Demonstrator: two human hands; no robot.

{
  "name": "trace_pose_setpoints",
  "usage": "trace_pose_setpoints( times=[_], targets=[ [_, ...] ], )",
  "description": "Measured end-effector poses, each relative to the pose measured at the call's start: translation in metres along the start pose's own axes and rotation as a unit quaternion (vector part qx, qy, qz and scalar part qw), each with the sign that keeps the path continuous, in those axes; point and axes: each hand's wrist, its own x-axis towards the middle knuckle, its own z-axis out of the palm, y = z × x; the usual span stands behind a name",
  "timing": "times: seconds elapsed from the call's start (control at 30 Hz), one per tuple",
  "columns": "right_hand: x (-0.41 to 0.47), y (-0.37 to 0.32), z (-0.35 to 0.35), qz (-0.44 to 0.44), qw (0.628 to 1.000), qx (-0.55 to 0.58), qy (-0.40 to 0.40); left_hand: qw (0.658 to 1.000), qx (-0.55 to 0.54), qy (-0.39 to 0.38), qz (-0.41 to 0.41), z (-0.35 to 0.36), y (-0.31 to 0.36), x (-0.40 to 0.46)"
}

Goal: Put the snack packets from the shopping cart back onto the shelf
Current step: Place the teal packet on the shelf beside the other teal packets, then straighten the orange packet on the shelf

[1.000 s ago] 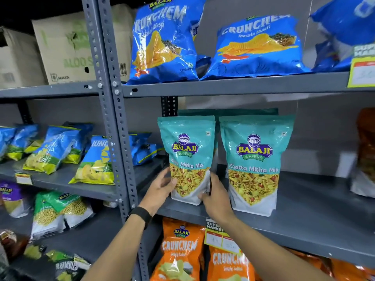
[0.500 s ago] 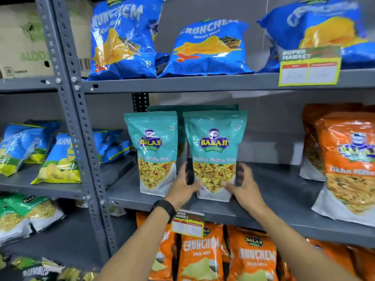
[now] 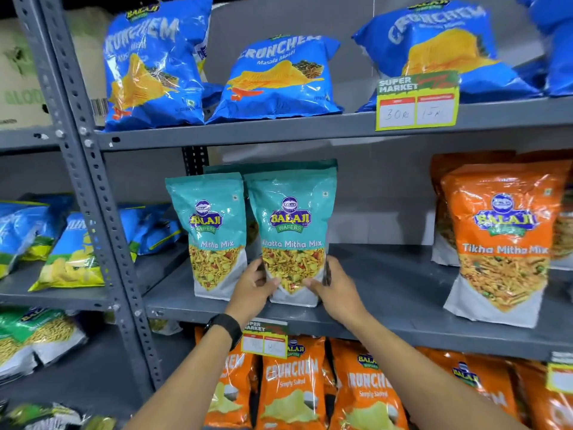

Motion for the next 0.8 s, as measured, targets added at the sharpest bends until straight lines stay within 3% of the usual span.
trace_pose_setpoints(
  times=[0.07, 0.13, 0.2, 0.27, 0.37, 0.43, 0.47, 0.53, 0.6, 0.63, 0.8],
  targets=[
    [-0.007, -0.001, -0.014, -0.016, 1.000, -0.006, -0.007, 0.994, -0.039, 0.099, 0.009, 0.009, 0.001, -0.012],
    [-0.021, 0.000, -0.044, -0.043, 0.999, -0.020, 0.026, 0.967, -0.061, 0.245, 0.039, 0.031, 0.006, -0.031],
    [-0.040, 0.004, -0.085, -0.073, 0.995, -0.017, 0.067, 0.946, -0.087, 0.306, 0.067, 0.065, 0.014, -0.050],
    [-0.061, 0.013, -0.136, -0.109, 0.985, -0.018, 0.133, 0.956, -0.105, 0.263, 0.073, 0.116, 0.028, -0.061],
    [-0.089, 0.028, -0.222, -0.170, 0.931, -0.061, 0.316, 0.987, -0.089, 0.102, 0.090, 0.209, 0.055, -0.065],
    [-0.095, 0.048, -0.282, -0.152, 0.898, -0.079, 0.406, 0.992, -0.075, -0.016, 0.096, 0.270, 0.078, -0.066],
    [-0.090, 0.059, -0.300, -0.122, 0.904, -0.085, 0.401, 0.990, -0.077, -0.077, 0.087, 0.286, 0.085, -0.062],
    [-0.080, 0.078, -0.338, -0.039, 0.961, -0.071, 0.264, 0.983, -0.079, -0.151, 0.068, 0.320, 0.100, -0.053],
    [-0.069, 0.091, -0.361, 0.017, 0.993, -0.057, 0.098, 0.985, -0.051, -0.152, 0.068, 0.341, 0.108, -0.045],
    [-0.064, 0.095, -0.368, 0.024, 0.996, -0.062, 0.057, 0.987, -0.041, -0.143, 0.065, 0.349, 0.111, -0.042],
    [-0.055, 0.100, -0.385, 0.005, 0.998, -0.054, 0.035, 0.989, -0.044, -0.129, 0.064, 0.374, 0.120, -0.041]
  ],
)
